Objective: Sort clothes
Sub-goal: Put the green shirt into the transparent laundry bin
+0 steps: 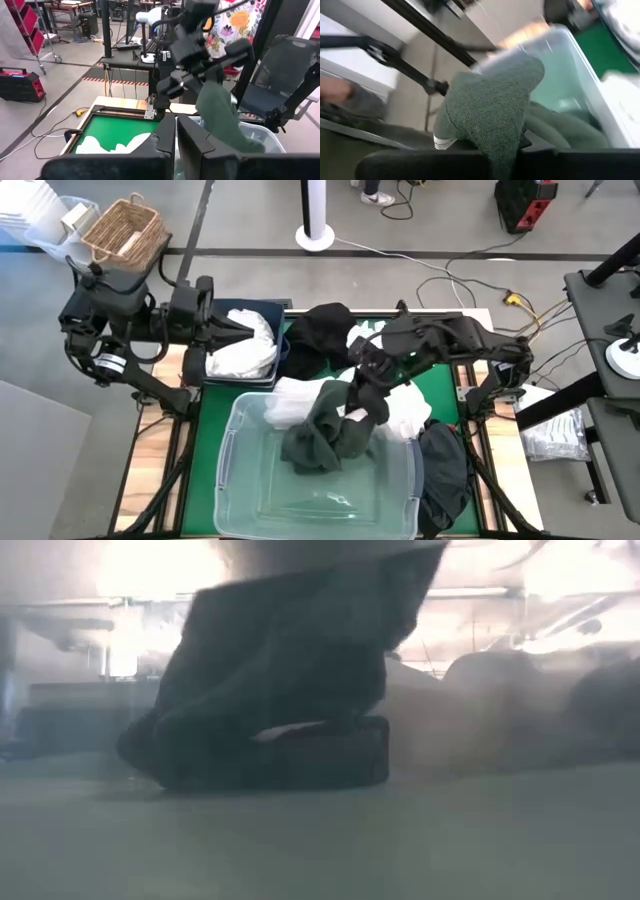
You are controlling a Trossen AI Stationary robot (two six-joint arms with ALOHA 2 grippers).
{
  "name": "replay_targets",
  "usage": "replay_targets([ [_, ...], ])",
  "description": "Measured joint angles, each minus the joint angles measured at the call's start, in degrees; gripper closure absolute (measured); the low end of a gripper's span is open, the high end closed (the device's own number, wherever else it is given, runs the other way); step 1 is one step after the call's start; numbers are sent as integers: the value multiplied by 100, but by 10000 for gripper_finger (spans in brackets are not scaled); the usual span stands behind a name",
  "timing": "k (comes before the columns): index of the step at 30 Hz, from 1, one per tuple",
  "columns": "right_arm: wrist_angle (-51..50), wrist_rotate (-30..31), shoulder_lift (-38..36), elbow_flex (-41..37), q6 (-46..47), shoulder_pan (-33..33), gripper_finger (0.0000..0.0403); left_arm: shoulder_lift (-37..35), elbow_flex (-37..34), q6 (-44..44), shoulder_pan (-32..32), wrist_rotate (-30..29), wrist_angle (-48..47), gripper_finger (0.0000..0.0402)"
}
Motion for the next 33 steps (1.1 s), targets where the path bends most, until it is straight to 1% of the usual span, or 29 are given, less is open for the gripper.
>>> replay_targets([
  [7, -1062, 9, 144, -62, 17, 96, 394, 47, -4, 86, 0, 0, -28, 402],
  [9, -1146, 9, 220, -63, 13, 130, 394, 66, -4, 88, 0, 0, -28, 402],
  [19, -2252, 2, 547, -68, -153, 333, 393, 166, -9, 258, 0, -87, -49, 402],
  [22, -2306, 2, 612, -68, -217, 382, 389, 209, -11, 272, 0, -87, -56, 402],
  [27, -2307, -2, 685, -66, -379, 431, 368, 250, -11, 377, 0, -90, -71, 401],
  [33, -2307, 67, 687, -68, -396, 424, 314, 271, -11, 456, 0, -90, -74, 401],
])
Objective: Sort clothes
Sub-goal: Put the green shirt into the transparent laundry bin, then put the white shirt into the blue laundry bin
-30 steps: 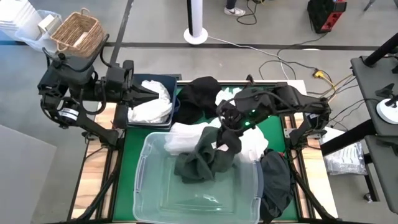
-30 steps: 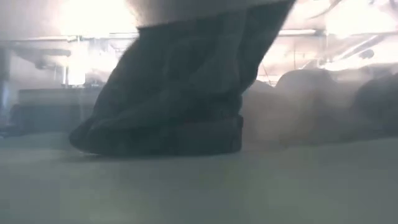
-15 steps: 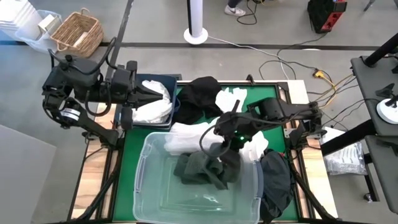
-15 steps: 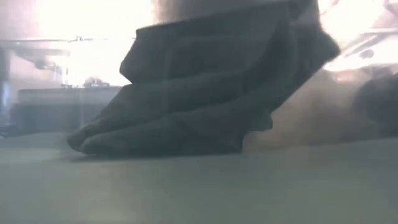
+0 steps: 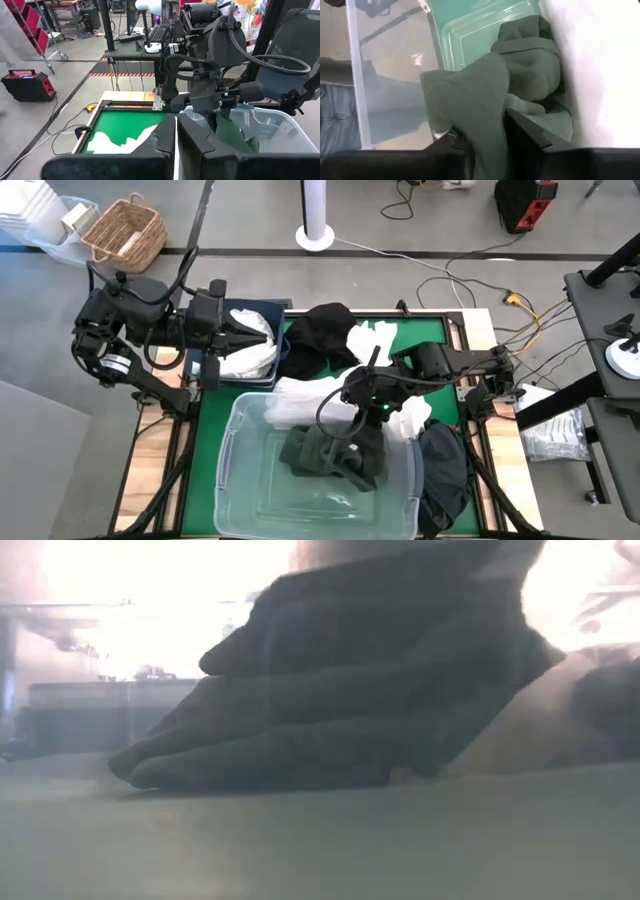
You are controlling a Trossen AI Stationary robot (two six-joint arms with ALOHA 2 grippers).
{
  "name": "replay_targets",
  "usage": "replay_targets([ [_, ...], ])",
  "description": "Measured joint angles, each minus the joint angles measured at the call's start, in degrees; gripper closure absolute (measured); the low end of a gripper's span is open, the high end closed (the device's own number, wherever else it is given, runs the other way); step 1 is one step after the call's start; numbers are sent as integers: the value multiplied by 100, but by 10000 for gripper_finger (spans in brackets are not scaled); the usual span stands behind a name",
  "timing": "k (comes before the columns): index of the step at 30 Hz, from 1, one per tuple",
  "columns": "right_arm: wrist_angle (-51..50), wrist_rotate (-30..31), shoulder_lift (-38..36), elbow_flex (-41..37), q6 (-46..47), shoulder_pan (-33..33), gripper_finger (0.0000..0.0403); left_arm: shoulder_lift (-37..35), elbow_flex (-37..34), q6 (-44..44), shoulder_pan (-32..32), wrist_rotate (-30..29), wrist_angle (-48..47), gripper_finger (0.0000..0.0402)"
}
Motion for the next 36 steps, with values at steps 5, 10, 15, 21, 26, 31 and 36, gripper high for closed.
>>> replay_targets([
  [5, 47, 77, -2, 2, 24, 0, 262, 0, 0, 82, 0, -2, -80, 402],
  [10, 99, 79, -2, 2, 42, 0, 218, -2, 0, 204, 2, -2, -138, 401],
  [15, 192, 81, -13, 6, 47, -31, 193, -2, 0, 492, 2, -4, -216, 402],
  [21, 383, 190, -103, 118, 15, -154, 202, -4, 0, 1001, 2, -2, -484, 401],
  [26, 425, 648, -320, 114, -160, -306, 218, -4, 0, 1348, 7, 4, -685, 402],
  [31, 428, 1412, -588, 120, -437, -561, 232, -11, 0, 1620, 61, 185, -783, 402],
  [36, 267, 2009, -780, 119, -752, -898, 239, -11, -2, 1769, 217, 256, -934, 402],
])
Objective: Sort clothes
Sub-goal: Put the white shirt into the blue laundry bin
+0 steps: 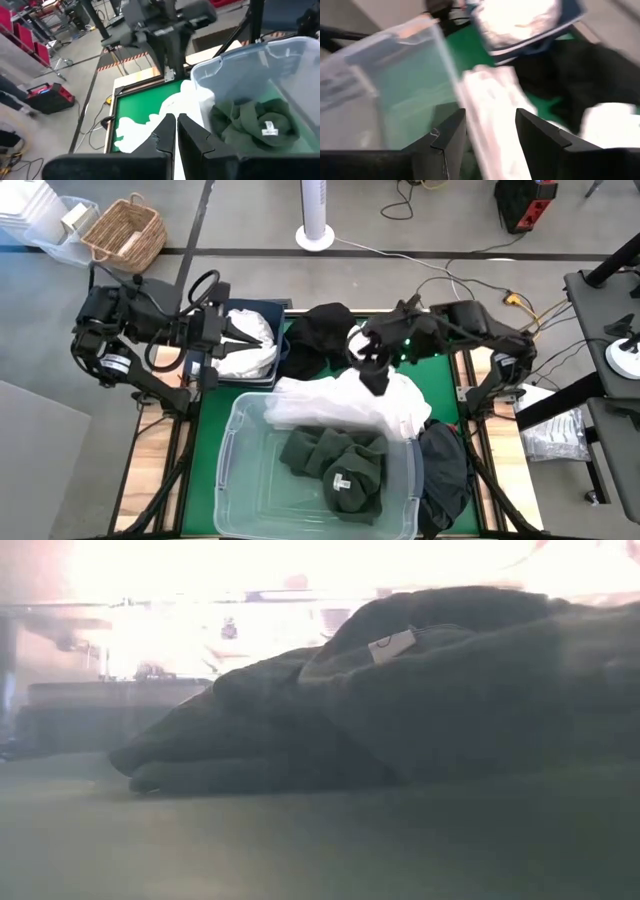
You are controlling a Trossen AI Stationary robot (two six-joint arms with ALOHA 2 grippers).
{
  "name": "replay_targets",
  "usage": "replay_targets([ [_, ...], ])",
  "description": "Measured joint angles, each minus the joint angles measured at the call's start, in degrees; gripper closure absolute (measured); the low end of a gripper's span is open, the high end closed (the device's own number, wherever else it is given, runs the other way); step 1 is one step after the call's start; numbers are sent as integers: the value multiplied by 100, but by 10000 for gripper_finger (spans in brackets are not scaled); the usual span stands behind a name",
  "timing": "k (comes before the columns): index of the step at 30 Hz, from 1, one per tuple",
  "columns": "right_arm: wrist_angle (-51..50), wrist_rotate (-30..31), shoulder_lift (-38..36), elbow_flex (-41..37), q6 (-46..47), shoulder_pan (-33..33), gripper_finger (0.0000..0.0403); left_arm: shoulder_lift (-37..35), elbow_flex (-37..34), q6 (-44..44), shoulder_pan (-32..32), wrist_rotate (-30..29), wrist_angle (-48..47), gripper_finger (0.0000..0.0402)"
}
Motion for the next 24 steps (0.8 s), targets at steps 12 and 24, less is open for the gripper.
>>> replay_targets([
  [12, -442, 632, -216, 2, -1887, -1012, 213, 287, 0, 3, 528, 968, -9, 401],
  [24, -440, -15, -634, -3, -4046, -2894, 202, 675, 0, -859, 1587, 956, 682, 401],
])
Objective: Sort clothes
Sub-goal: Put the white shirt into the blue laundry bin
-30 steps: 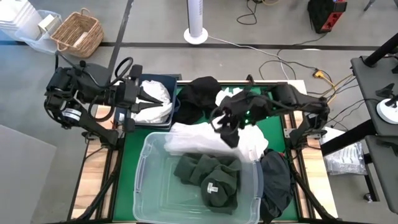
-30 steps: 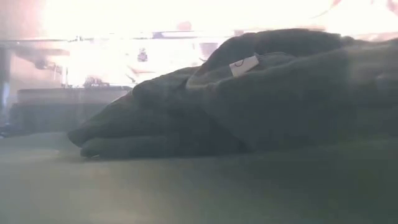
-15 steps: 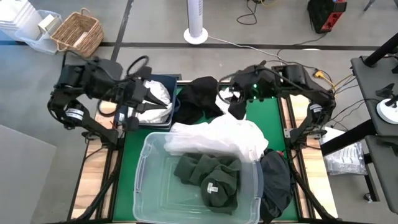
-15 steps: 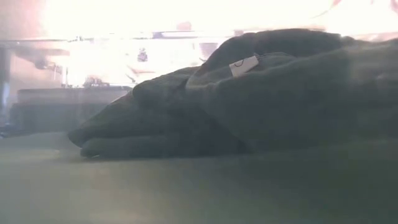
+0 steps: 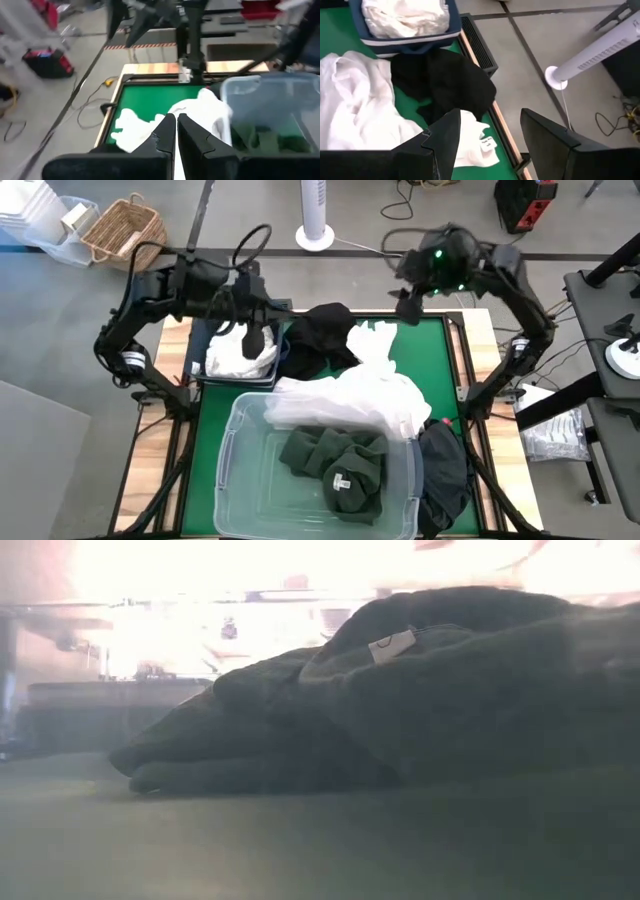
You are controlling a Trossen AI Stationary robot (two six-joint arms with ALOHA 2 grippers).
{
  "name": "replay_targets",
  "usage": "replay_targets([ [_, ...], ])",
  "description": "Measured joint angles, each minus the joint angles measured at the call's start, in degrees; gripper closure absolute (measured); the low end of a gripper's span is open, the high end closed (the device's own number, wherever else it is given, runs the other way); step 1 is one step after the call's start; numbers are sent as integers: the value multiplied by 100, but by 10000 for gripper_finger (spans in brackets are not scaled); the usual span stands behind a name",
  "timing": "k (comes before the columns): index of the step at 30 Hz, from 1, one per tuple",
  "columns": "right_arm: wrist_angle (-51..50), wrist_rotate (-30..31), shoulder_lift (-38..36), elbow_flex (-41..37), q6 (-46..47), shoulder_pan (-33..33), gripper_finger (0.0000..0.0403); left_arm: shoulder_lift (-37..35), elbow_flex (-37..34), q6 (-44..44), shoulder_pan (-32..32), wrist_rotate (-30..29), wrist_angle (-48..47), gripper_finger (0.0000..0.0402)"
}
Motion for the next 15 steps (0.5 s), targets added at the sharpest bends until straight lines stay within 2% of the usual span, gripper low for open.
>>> replay_targets([
  [6, 96, -987, -78, -2, -728, -899, 202, 4, 0, -407, 285, -74, 5, 401],
  [12, 450, -2192, -4, -132, -902, -1560, 204, -32, 0, -649, 290, -1267, -1, 401],
  [15, 728, -2461, 42, -317, -852, -1696, 204, -35, 0, -679, 294, -1432, 0, 401],
])
